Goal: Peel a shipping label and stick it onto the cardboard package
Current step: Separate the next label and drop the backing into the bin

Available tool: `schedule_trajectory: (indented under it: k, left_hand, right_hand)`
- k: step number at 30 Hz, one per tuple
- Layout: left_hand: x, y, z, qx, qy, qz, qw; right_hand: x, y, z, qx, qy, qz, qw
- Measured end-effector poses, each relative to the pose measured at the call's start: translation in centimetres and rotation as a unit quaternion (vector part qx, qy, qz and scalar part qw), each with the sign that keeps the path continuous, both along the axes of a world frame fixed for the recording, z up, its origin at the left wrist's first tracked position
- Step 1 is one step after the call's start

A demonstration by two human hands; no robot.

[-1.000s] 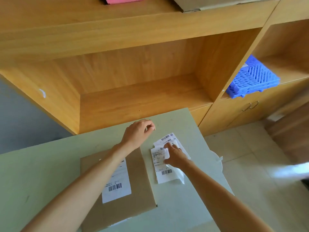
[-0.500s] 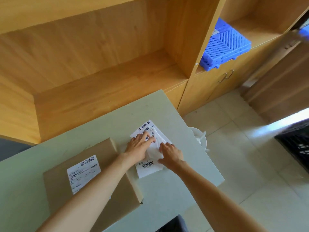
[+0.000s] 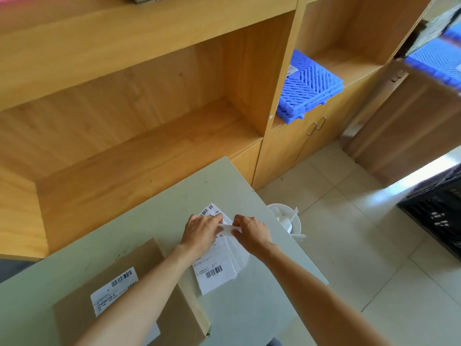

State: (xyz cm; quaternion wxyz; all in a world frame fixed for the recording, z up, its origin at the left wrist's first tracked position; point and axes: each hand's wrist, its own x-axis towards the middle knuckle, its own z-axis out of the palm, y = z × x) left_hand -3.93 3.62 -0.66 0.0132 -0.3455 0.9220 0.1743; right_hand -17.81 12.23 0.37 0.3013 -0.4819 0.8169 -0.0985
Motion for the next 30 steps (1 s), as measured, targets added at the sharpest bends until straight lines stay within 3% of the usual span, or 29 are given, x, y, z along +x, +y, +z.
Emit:
schedule_trajectory:
  k: [11, 16, 30]
  left_hand:
    - [-7.9, 0.7, 5.3, 0.034, 0.058, 0.05, 0.997]
    - [-13.6, 1.7, 5.4, 0.076, 0.077, 0.125, 0.986]
    - [-33.1, 5.1, 2.8, 0.064, 0.061, 0.237, 0.967]
  right_hand:
    - [-8.6, 0.2, 6.0, -0.019, 0.009, -0.014, 1.0]
    - [-14.4, -0.2, 7.2, -0.02, 0.006, -0.014, 1.0]
    - [-35.1, 0.4, 5.6, 0.012, 0.02, 0.09, 0.996]
